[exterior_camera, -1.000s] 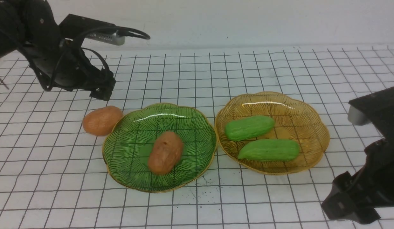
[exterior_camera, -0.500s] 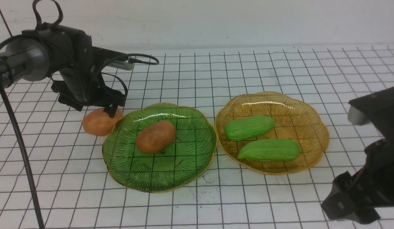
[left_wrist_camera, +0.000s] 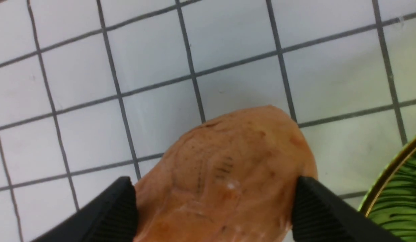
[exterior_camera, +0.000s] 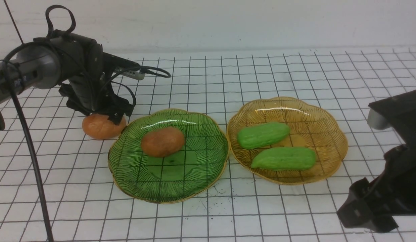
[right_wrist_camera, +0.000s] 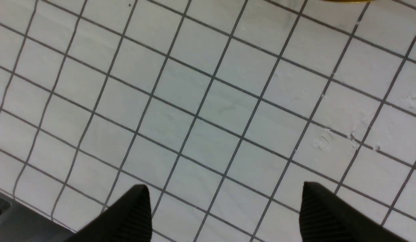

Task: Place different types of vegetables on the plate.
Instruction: 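Put the potatoes from the left side into the left plate with the left gripper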

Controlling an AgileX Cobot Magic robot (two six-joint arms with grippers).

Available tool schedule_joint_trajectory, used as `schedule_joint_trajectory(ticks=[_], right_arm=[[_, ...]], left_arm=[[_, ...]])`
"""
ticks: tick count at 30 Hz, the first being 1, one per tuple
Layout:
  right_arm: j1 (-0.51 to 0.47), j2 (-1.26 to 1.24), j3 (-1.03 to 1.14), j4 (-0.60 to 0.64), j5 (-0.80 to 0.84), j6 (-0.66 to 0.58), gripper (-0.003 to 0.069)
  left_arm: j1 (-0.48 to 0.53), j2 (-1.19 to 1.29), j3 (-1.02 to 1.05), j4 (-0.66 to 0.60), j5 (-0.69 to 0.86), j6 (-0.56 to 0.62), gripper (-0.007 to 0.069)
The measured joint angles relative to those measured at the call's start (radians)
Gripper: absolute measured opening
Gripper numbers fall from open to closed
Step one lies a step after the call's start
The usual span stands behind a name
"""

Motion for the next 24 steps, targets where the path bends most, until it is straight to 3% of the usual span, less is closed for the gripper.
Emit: schedule_joint_trajectory(ticks=[20, 23, 24], right_arm=[[0.0, 0.0, 0.0, 0.003, -0.007, 0.003, 0.0536], [0.0, 0.0, 0.0, 0.004, -0.007, 0.003, 0.0536], [0.0, 0.0, 0.0, 0.004, -0.007, 0.003, 0.0536]], left_arm=[[-0.001, -0.029, 0.007, 0.001, 0.046, -0.014, 0.0482], [0.0, -0.063, 0.018, 0.002, 0.076, -0.014, 0.0369], [0.0, -0.092, 0.019, 0.002, 0.087, -0.014, 0.0221]])
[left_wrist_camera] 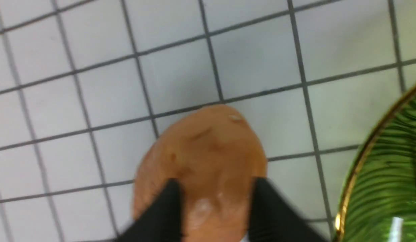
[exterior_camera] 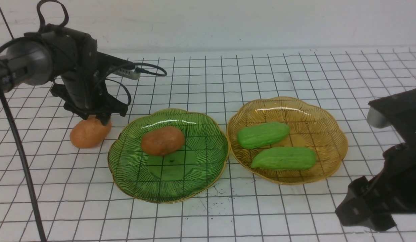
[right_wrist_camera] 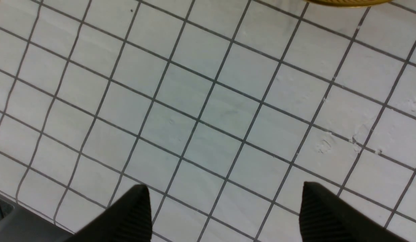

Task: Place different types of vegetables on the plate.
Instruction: 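Put the potatoes from the left side into the left plate with the left gripper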

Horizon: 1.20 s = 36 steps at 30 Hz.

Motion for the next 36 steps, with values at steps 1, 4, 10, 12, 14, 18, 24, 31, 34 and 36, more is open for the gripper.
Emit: schedule_joint_trajectory(ticks=[1, 4, 10, 12, 14, 18, 24, 31, 34, 36], right_arm=[[0.0, 0.0, 0.0, 0.0, 0.0, 0.0, 0.0536], [0.0, 0.0, 0.0, 0.0, 0.0, 0.0, 0.0536], [0.0, 0.0, 0.0, 0.002, 0.0, 0.0, 0.0536], [0.0, 0.0, 0.0, 0.002, 0.0, 0.0, 0.0536], [0.0, 0.0, 0.0, 0.002, 0.0, 0.0, 0.0536], [0.0, 0.0, 0.0, 0.002, 0.0, 0.0, 0.0536], [0.0, 0.0, 0.0, 0.003, 0.0, 0.0, 0.0536], [0.0, 0.0, 0.0, 0.01, -0.004, 0.0, 0.0536], [0.0, 0.0, 0.0, 0.014, -0.008, -0.006, 0.0536], [0.0, 0.0, 0.0, 0.015, -0.014, -0.007, 0.0536]], left_arm=[[0.0, -0.014, 0.0, 0.0, 0.001, 0.0, 0.0152], [0.0, -0.103, 0.0, -0.004, 0.024, 0.0, 0.0033], [0.008, -0.199, 0.0, -0.007, 0.082, 0.001, 0.0013], [0.014, -0.2, 0.0, -0.009, 0.081, -0.001, 0.0013], [0.027, -0.183, 0.0, -0.034, 0.081, -0.01, 0.0031], [0.032, -0.127, 0.0, -0.057, 0.076, -0.066, 0.0129], [0.032, -0.043, 0.0, -0.032, 0.03, -0.225, 0.0396], [0.032, 0.024, 0.0, 0.009, -0.015, -0.461, 0.0645], [0.032, 0.063, 0.0, 0.011, -0.019, -0.513, 0.0664], [0.032, 0.076, 0.0, 0.012, -0.021, -0.525, 0.0664]])
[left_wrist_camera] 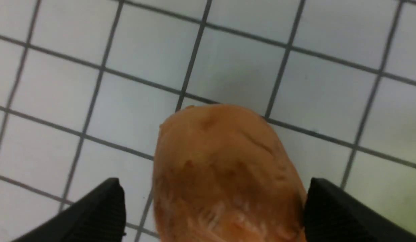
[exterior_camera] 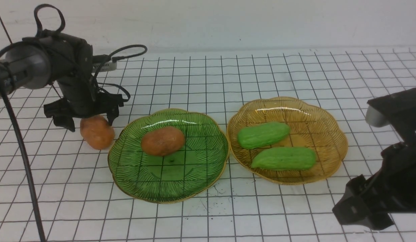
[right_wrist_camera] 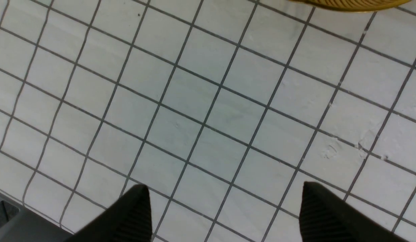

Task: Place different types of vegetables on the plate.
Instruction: 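Put the potatoes from the left side into the left plate with the left gripper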

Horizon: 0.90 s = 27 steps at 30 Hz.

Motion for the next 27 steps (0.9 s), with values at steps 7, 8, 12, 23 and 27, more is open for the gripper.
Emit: schedule_joint_trajectory(ticks=[7, 8, 12, 23, 27], right_arm=[[0.0, 0.0, 0.0, 0.003, -0.012, 0.0, 0.0536], [0.0, 0.0, 0.0, 0.003, -0.012, 0.0, 0.0536], [0.0, 0.0, 0.0, 0.003, -0.012, 0.0, 0.0536], [0.0, 0.0, 0.0, 0.003, -0.012, -0.012, 0.0536], [0.001, 0.0, 0.0, 0.018, -0.011, -0.042, 0.0511]], left_arm=[[0.0, 0.059, 0.0, 0.004, 0.0, 0.004, 0.0512], [0.0, 0.059, 0.0, 0.004, 0.005, 0.015, 0.051], [0.0, 0.033, 0.0, 0.007, 0.039, 0.065, 0.051], [-0.058, -0.306, 0.036, -0.324, 0.265, 0.401, 0.051], [-0.179, -0.297, 0.091, -0.444, 0.266, 0.523, 0.051]])
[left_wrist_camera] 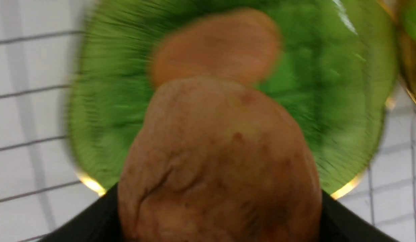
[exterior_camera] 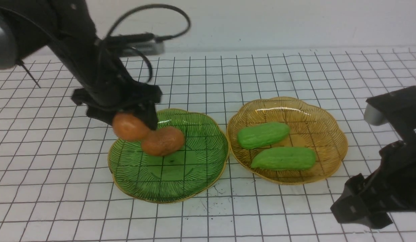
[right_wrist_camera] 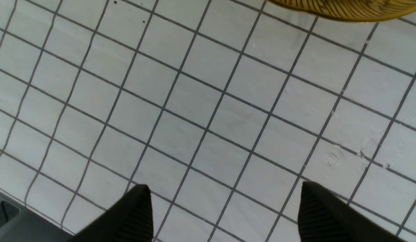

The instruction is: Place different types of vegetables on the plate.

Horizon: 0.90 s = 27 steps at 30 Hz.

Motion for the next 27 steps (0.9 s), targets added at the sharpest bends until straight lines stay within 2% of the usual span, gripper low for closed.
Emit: schedule_joint_trajectory(ticks=[2, 5, 8, 9, 10, 13, 18, 23, 27], right_arm=[[0.001, 0.0, 0.0, 0.011, 0.022, -0.033, 0.0447], [0.002, -0.011, 0.001, 0.011, 0.049, -0.048, 0.0275], [0.002, -0.038, 0.001, 0.011, 0.052, -0.048, 0.0136], [0.002, -0.057, 0.001, 0.011, 0.053, -0.046, 0.0065], [0.002, -0.078, 0.001, 0.011, 0.053, -0.039, 0.0038], [0.002, -0.139, 0.004, 0.011, 0.056, -0.016, -0.0001], [0.002, -0.32, 0.061, -0.002, 0.055, 0.026, -0.0013], [0.002, -0.535, 0.196, -0.066, -0.049, 0.072, -0.0014], [0.002, -0.722, 0.351, -0.121, -0.215, 0.101, -0.0014]], left_arm=[[-0.044, 0.033, 0.009, -0.002, -0.017, 0.01, 0.051], [-0.08, 0.078, 0.01, -0.003, -0.036, 0.016, 0.051], [-0.093, 0.097, 0.01, -0.003, -0.044, 0.016, 0.051], [-0.097, 0.106, 0.01, -0.003, -0.048, 0.016, 0.051], [-0.098, 0.109, 0.01, -0.003, -0.052, 0.016, 0.0516], [-0.099, 0.111, 0.01, -0.005, -0.064, 0.016, 0.0556], [-0.099, 0.111, -0.006, -0.005, -0.067, 0.016, 0.0652], [-0.099, 0.111, -0.036, -0.006, -0.067, 0.03, 0.0668], [-0.099, 0.111, -0.074, -0.006, -0.03, 0.039, 0.0658]])
